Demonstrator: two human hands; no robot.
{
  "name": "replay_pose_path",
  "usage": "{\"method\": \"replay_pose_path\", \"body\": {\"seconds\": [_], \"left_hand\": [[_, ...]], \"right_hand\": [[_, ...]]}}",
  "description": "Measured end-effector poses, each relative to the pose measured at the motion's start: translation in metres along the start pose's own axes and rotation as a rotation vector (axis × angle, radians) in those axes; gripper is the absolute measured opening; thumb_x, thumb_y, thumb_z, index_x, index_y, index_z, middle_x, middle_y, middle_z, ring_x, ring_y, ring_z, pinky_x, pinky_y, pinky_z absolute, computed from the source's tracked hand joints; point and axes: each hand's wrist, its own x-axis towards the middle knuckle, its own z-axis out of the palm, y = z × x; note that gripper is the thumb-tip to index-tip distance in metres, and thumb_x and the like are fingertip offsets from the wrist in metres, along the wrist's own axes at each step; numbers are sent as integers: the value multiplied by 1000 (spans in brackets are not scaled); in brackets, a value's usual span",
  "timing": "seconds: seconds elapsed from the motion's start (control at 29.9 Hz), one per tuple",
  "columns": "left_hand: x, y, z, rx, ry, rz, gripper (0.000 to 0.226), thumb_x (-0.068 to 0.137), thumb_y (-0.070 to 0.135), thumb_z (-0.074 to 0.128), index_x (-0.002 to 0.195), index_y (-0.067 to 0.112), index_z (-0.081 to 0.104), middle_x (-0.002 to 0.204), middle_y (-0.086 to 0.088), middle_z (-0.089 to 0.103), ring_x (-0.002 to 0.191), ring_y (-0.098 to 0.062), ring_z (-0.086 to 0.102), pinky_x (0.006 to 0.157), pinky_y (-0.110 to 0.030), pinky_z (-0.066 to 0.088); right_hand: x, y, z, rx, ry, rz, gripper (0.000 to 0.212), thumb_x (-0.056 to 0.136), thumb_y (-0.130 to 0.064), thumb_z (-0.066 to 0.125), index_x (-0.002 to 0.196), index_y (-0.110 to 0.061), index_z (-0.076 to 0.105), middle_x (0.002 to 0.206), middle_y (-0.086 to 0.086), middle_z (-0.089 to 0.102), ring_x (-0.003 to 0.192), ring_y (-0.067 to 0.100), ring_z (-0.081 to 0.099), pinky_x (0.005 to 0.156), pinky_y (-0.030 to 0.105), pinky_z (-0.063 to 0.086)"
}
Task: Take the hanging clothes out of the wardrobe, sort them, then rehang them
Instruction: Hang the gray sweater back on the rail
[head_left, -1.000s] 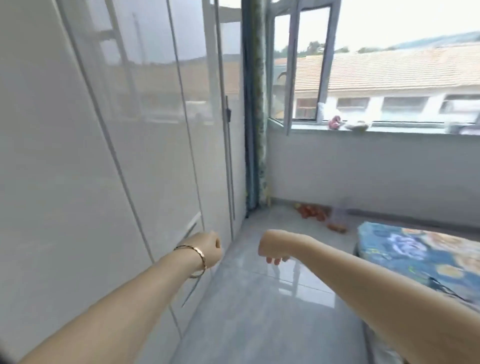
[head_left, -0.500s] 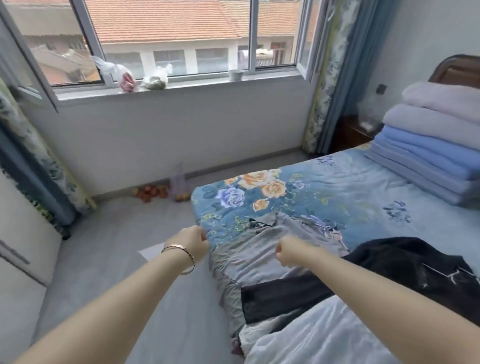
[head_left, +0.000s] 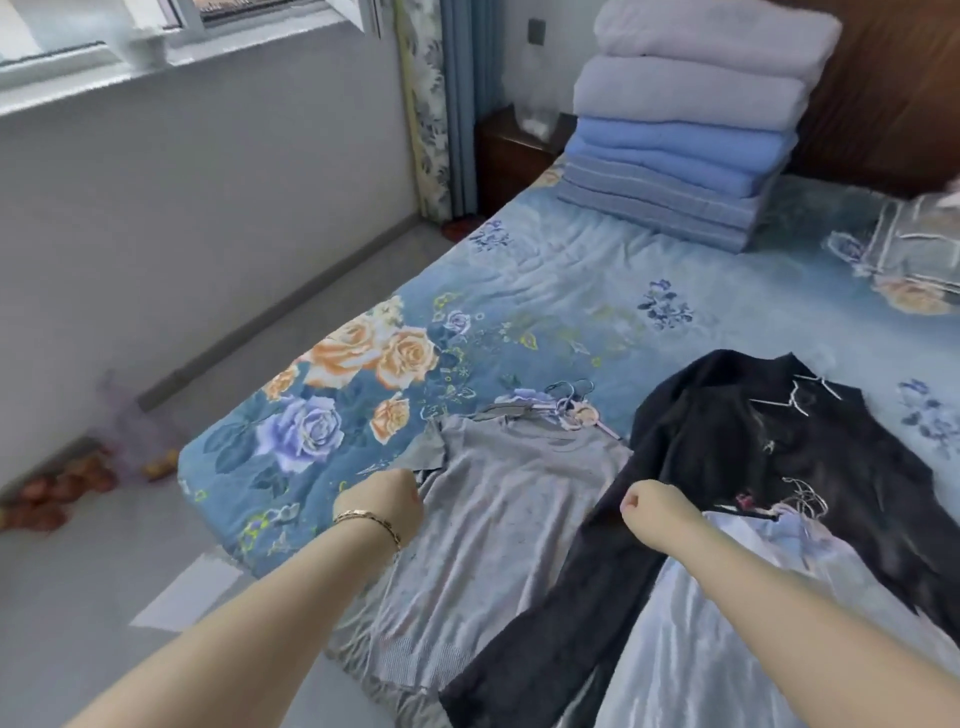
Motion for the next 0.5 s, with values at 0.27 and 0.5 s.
{"method": "replay_pose_path", "body": {"seconds": [0.27,0.5], "left_hand": [[156,66,57,81,-70,116,14,92,16,34,85,20,45,109,-4,63,101,-26,60,76,-29,44],[275,108,117,95,-100,166,19,93,19,35,88,21,53,98,-2,63,97,-25,61,73,-26,43]], "right_hand": [[171,16,21,-21,-24,96,24,93,-14,40,113,-9,53,133,12,47,121,30,47,94,32,42],[316,20,62,-92,-86,68,63,95,-29,45,147,-9,15,155,8,12,143,26,14,114,39,26]]}}
